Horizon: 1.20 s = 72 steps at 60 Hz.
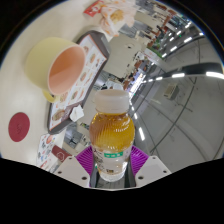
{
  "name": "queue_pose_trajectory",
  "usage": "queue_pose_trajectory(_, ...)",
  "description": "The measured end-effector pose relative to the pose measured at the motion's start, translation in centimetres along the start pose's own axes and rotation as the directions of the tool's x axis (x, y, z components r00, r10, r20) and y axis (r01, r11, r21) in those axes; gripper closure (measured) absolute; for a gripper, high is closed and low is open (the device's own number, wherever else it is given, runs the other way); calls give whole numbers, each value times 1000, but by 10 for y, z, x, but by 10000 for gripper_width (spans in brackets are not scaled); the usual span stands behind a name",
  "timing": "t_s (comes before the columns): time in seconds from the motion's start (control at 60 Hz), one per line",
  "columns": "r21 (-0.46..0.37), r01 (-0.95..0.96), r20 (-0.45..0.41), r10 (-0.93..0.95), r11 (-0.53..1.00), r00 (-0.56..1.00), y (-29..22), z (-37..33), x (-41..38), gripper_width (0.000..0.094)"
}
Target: Pour water
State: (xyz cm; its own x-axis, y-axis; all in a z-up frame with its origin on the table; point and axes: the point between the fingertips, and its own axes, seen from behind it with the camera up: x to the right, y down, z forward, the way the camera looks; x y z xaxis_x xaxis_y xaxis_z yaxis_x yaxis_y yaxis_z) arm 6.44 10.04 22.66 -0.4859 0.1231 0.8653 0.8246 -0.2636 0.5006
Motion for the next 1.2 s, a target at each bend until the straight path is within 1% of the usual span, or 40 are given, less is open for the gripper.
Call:
queue_pose_trajectory(0.05,25,88,-10,-88,996,996,-16,2,-5,493)
queue_pose_trajectory(0.117,28,161,9,-161,987,987,-28,6,-16,492)
queue_pose_trajectory(0.167,32,187,27,-188,982,982,-31,6,-25,493)
queue_pose_trajectory(0.25,37,180,47,-182,983,982,-34,6,-31,493)
queue_pose_trajectory(0.3,26,107,73,-109,994,991,-31,5,-33,494)
queue_pose_trajectory(0.35,11,-15,102,14,1000,995,-23,4,-30,493)
queue_pose_trajectory(0.433,-24,-314,146,314,949,938,-11,-2,-21,492)
queue_pose_trajectory(0.467,-30,-433,170,431,901,886,-5,-4,-16,493)
queue_pose_trajectory(0.483,-43,-485,167,485,873,858,-6,-8,-13,493)
queue_pose_trajectory(0.517,-52,-605,189,603,795,775,4,-11,-5,491)
queue_pose_trajectory(0.583,-96,-799,221,795,594,565,17,-22,4,491)
queue_pose_trajectory(0.633,-138,-894,240,891,425,386,24,-28,2,492)
queue_pose_trajectory(0.717,-205,-967,288,953,152,89,25,-41,-6,495)
queue_pose_trajectory(0.733,-219,-970,286,957,109,43,17,-47,-8,492)
queue_pose_trajectory(0.833,-319,-939,298,928,-126,-226,11,-54,-44,493)
queue_pose_trajectory(0.9,-357,-912,301,899,-202,-317,1,-58,-67,493)
queue_pose_trajectory(1.083,-461,-838,274,851,-293,-448,-22,-57,-140,493)
queue_pose_trajectory(1.2,-497,-810,262,836,-311,-482,-33,-58,-172,491)
